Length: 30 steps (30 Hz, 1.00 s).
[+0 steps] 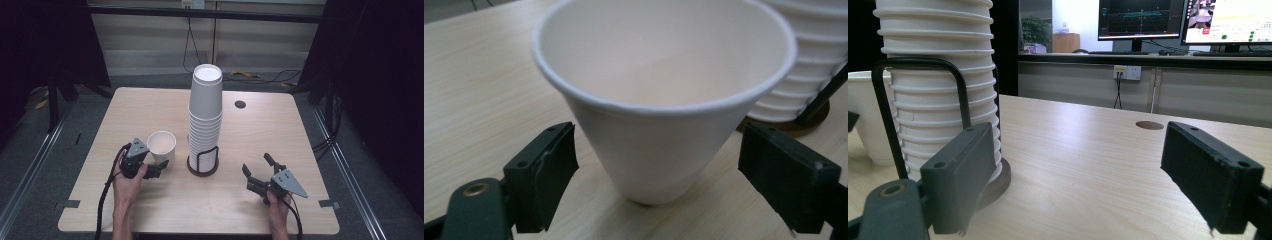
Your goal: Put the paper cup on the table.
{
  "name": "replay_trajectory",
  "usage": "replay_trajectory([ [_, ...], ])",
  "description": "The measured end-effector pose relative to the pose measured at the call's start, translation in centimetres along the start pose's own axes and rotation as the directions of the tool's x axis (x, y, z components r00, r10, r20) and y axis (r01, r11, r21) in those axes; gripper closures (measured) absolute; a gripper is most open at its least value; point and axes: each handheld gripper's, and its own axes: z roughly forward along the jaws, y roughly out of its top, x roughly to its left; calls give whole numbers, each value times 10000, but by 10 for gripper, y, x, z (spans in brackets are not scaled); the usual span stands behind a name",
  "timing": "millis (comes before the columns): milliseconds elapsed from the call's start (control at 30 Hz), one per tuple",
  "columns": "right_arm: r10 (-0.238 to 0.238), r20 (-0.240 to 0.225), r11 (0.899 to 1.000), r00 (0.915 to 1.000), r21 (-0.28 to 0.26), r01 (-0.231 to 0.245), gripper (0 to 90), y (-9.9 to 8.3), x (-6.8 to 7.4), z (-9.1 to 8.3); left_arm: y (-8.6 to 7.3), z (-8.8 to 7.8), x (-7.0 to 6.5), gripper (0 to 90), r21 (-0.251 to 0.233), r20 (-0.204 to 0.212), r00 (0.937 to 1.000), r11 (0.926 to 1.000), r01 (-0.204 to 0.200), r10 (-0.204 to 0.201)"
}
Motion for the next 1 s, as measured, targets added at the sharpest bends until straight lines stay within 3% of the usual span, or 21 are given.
replay_trajectory([
  [133,-2,1,10000,10000,-2,2,137,0,0,0,0,-7,-4,154,-144,-305,9994,9998,-139,134],
  [267,-12,19,10000,10000,-16,12,137,0,0,0,-7,-11,-10,155,-528,-364,9993,9986,3,-22],
  [300,6,4,10000,10000,5,-6,137,0,0,0,-8,-13,-12,156,-463,-213,9998,9989,-38,28],
  [400,-18,0,10000,10000,-12,18,137,0,0,0,-12,-19,-18,157,-804,-522,9986,9967,78,-120],
  [533,-24,20,10000,10000,-20,24,137,0,0,0,-21,-23,-22,157,-1072,-416,9981,9934,404,-450],
  [633,-24,20,10000,10000,-23,24,137,0,0,0,-26,-21,-27,157,-1139,69,9978,9913,661,-657],
  [700,-15,25,10000,10000,-18,15,137,0,0,0,-30,-20,-30,162,-1372,-87,9965,9872,811,-830],
  [800,-13,27,10000,10000,-16,13,137,0,0,0,-36,-21,-35,163,-1821,-6,9957,9791,909,-925],
  [833,-12,28,10000,10000,-15,12,137,0,0,0,-38,-21,-37,162,-1953,25,9958,9766,899,-911],
  [900,0,32,10000,10000,-7,0,137,0,0,0,-39,-21,-40,162,-1897,0,9979,9798,638,-650],
  [1000,-17,31,10000,10000,-18,17,137,0,0,0,-39,-21,-52,162,-2245,72,9993,9737,381,-374],
])
